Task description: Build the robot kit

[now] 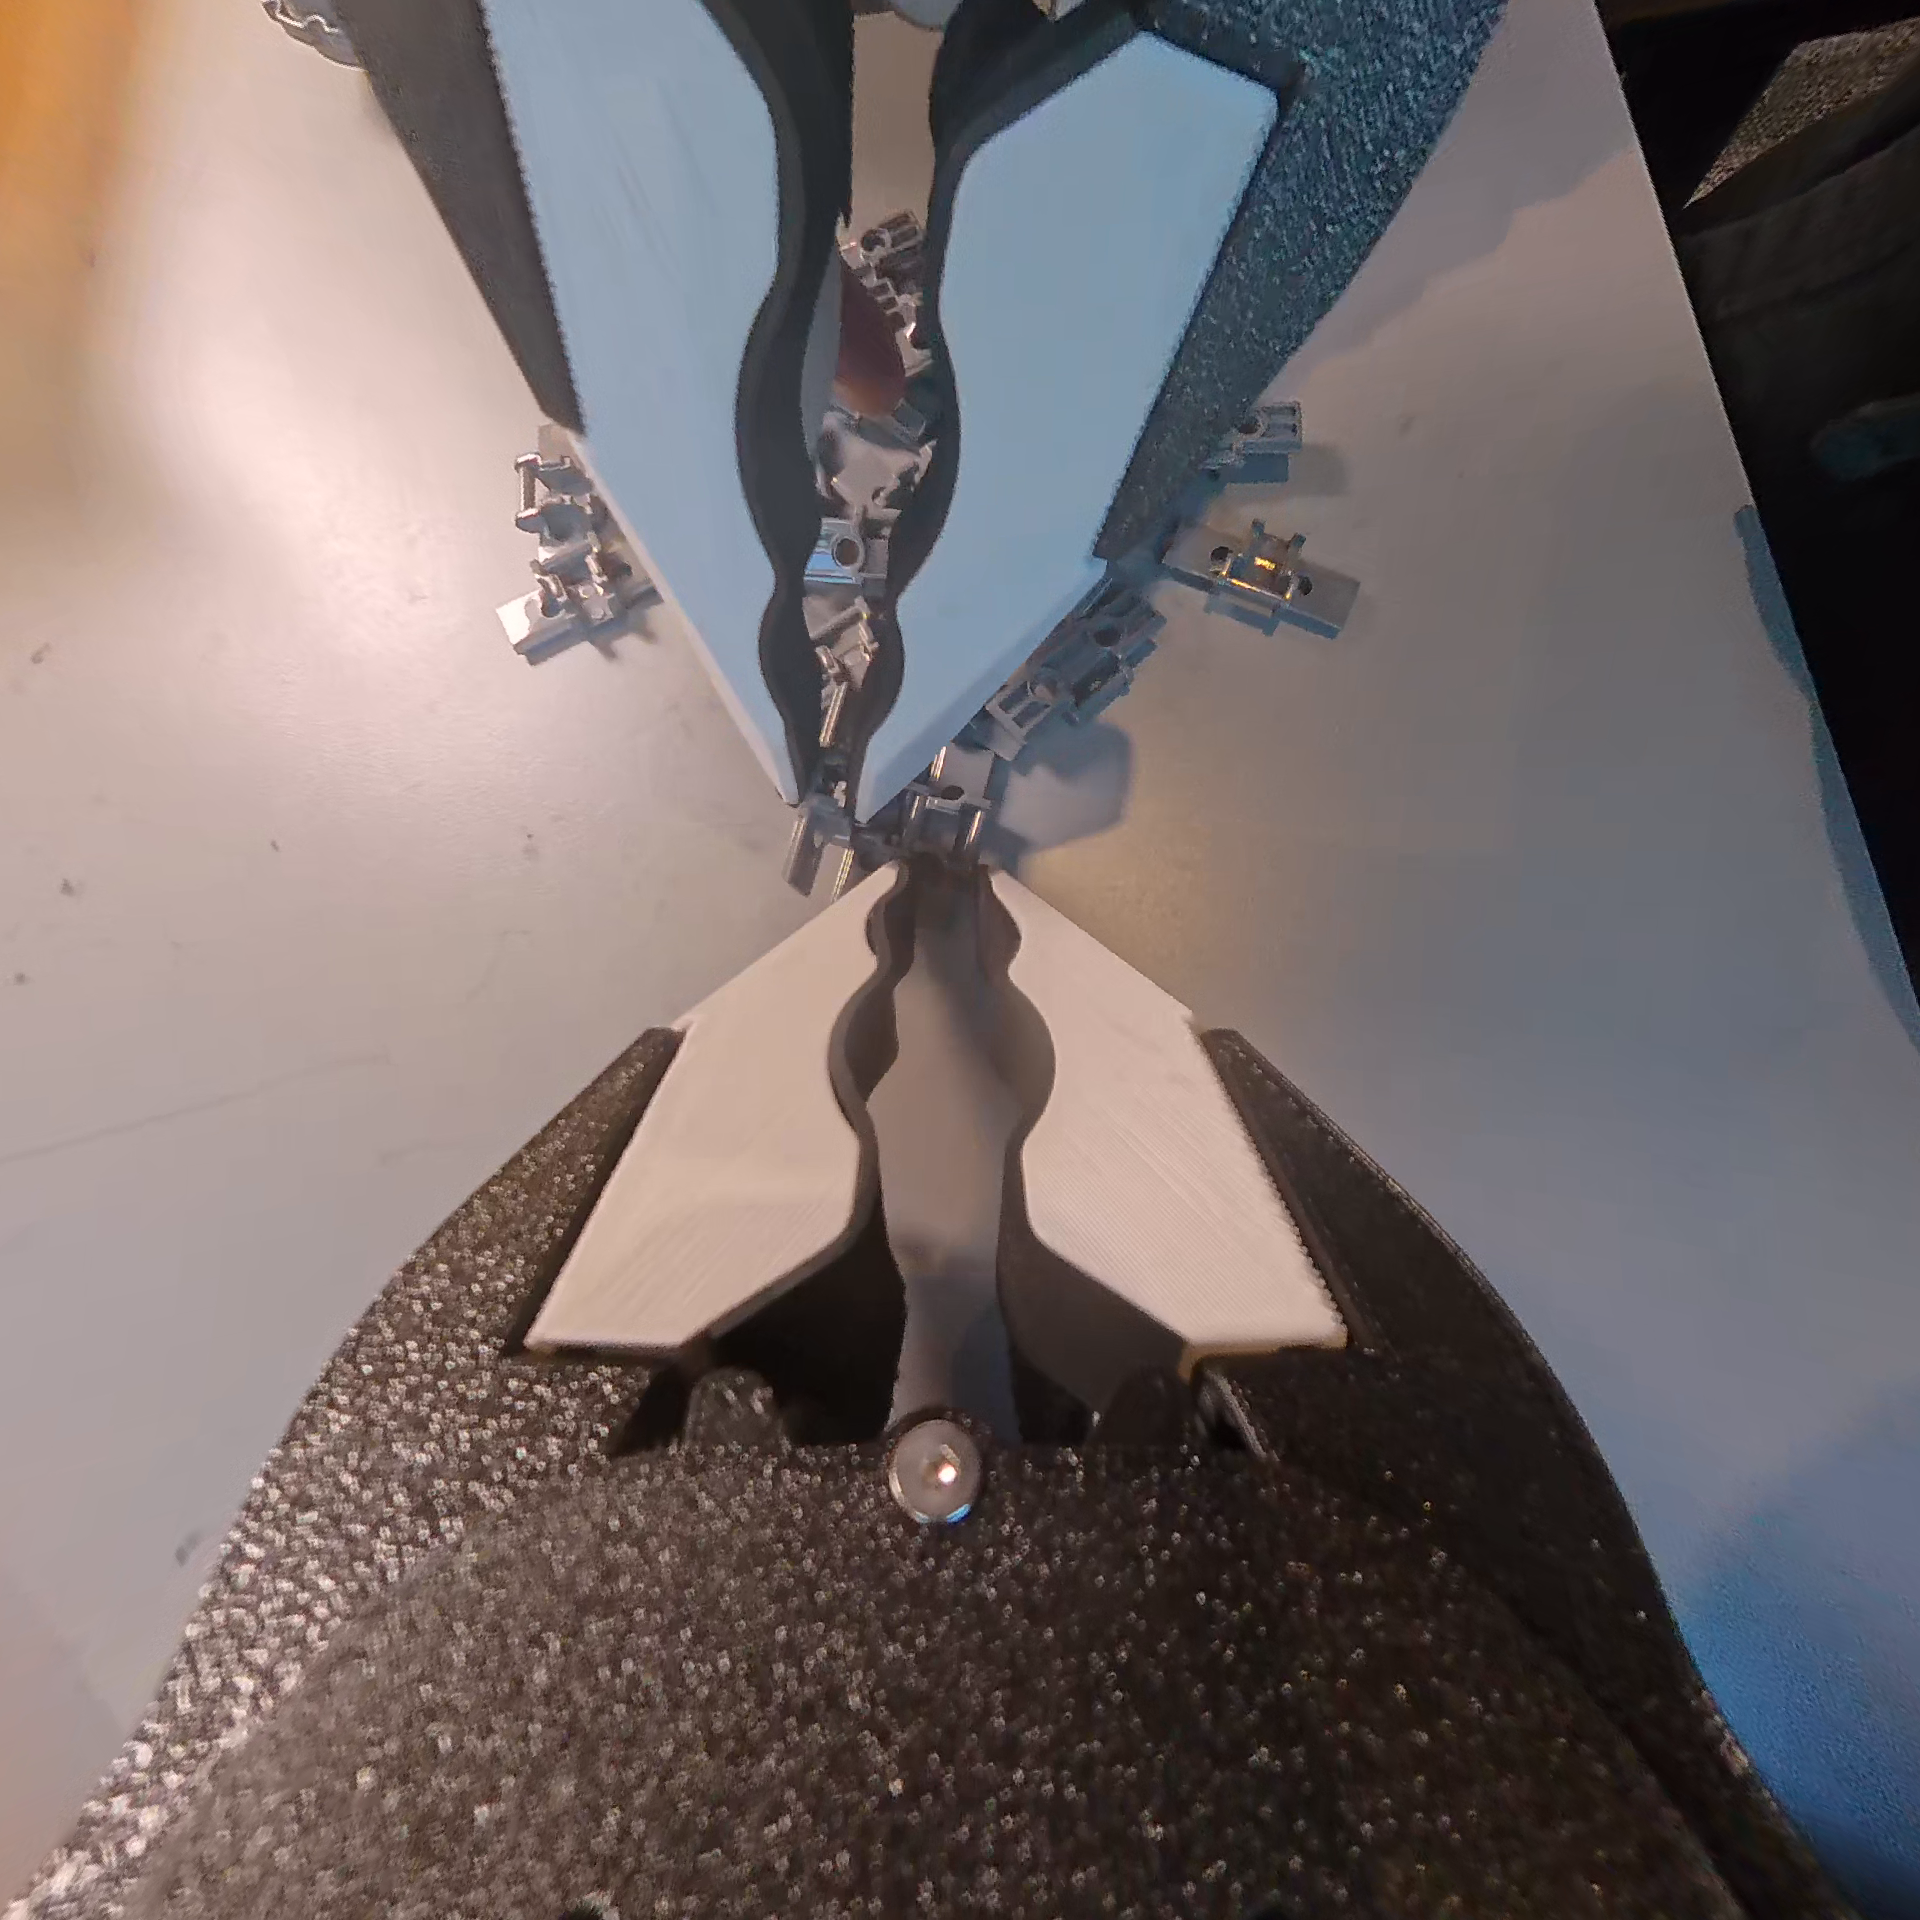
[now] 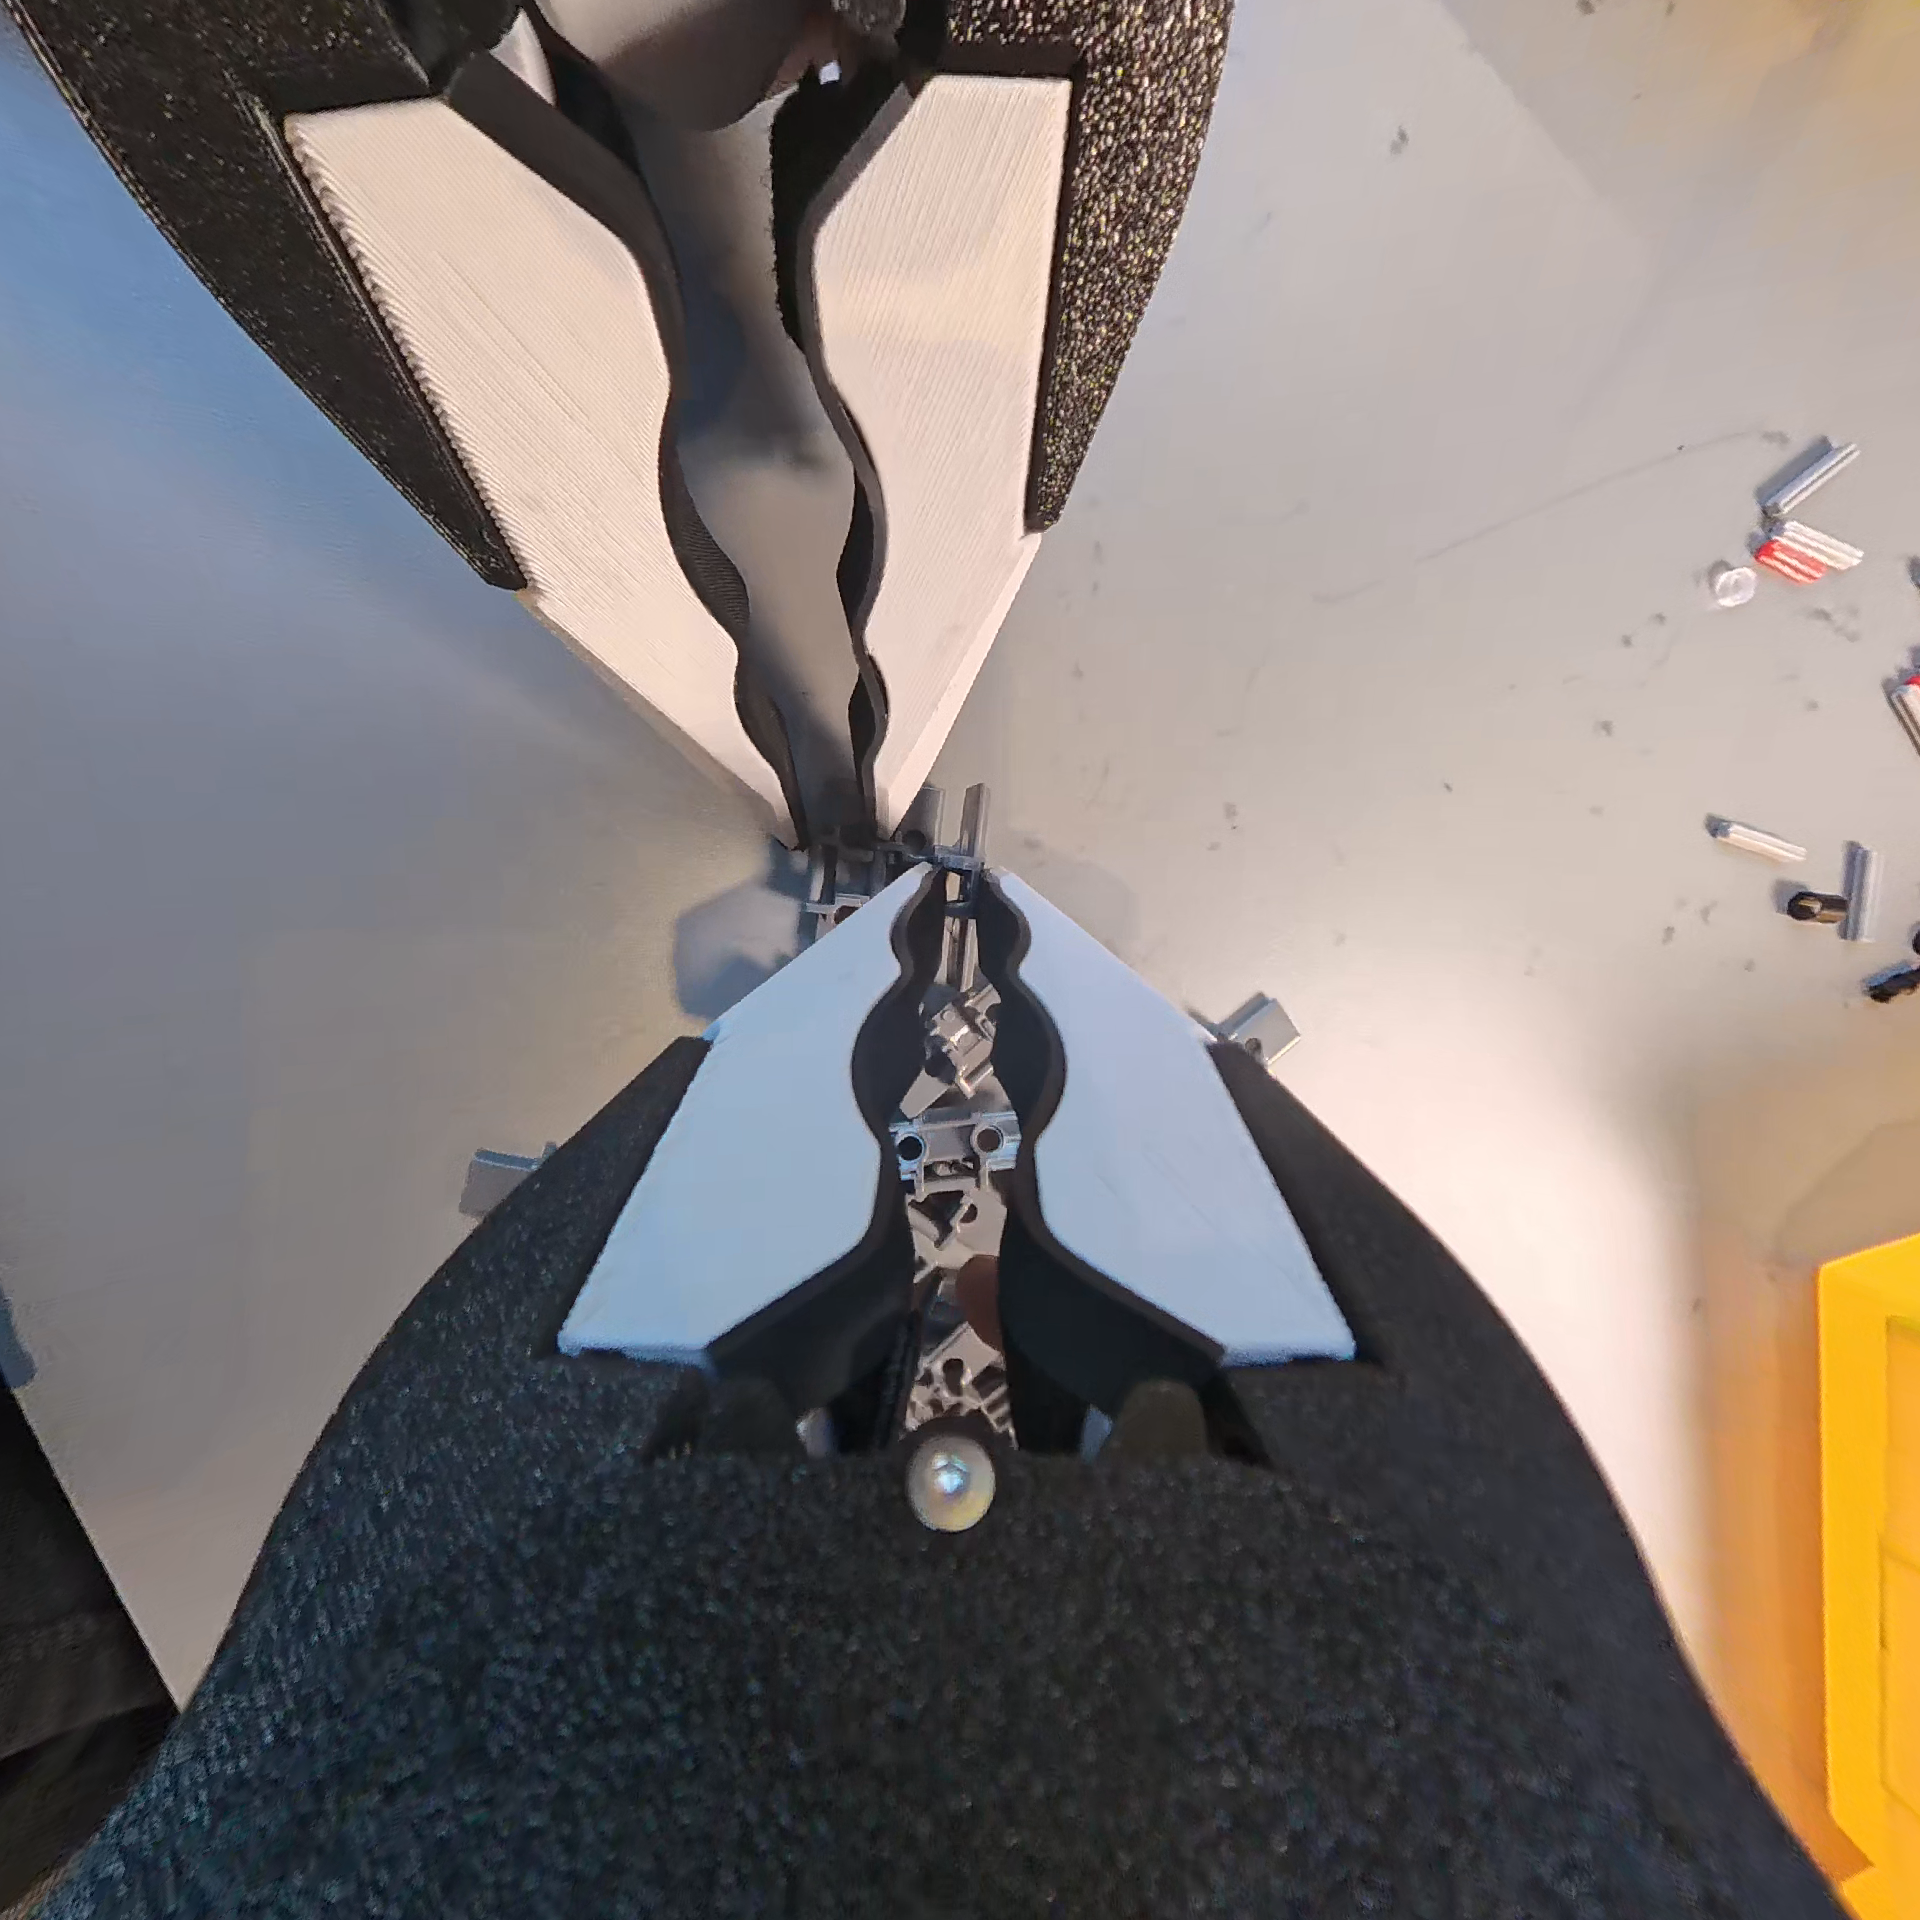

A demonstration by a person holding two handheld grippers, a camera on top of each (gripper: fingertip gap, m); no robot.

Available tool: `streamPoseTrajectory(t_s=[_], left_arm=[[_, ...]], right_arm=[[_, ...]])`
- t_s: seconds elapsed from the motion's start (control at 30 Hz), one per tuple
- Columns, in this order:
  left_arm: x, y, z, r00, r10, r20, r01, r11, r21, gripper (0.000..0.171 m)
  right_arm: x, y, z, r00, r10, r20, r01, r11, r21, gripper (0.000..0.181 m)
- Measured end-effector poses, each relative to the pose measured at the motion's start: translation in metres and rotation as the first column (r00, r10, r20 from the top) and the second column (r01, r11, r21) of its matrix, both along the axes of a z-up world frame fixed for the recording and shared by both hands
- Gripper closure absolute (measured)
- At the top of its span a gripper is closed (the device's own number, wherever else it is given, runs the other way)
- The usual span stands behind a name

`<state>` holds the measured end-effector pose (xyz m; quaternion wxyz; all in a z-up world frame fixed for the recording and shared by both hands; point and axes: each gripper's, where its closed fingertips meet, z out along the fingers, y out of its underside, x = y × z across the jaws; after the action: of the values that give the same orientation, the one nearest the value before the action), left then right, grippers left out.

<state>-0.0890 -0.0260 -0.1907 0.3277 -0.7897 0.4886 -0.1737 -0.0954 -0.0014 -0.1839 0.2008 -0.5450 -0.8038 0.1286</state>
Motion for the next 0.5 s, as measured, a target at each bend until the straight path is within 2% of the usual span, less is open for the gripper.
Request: streamPoseTrajectory(t_s=[0.17,0.4,0.47,0.5], left_arm=[[0.000,-0.001,0.000,1.000,-0.003,0.004,0.003,1.000,-0.002,0.163],[0.000,-0.001,0.000,1.000,-0.002,0.010,0.002,1.000,-0.010,0.163],[0.001,-0.002,0.000,1.000,-0.007,0.008,0.007,1.000,-0.009,0.163],[0.001,-0.002,0.000,1.000,-0.009,0.004,0.009,1.000,-0.005,0.163]], right_arm=[[0.000,-0.001,-0.002,0.999,0.040,0.006,-0.040,0.999,-0.038,0.177],[0.000,0.001,0.001,1.000,-0.022,-0.021,0.019,0.991,-0.135,0.173],[0.001,0.006,0.004,0.998,-0.053,-0.033,0.046,0.981,-0.189,0.162],[0.000,0.007,0.007,0.997,-0.070,-0.044,0.058,0.971,-0.232,0.162]])
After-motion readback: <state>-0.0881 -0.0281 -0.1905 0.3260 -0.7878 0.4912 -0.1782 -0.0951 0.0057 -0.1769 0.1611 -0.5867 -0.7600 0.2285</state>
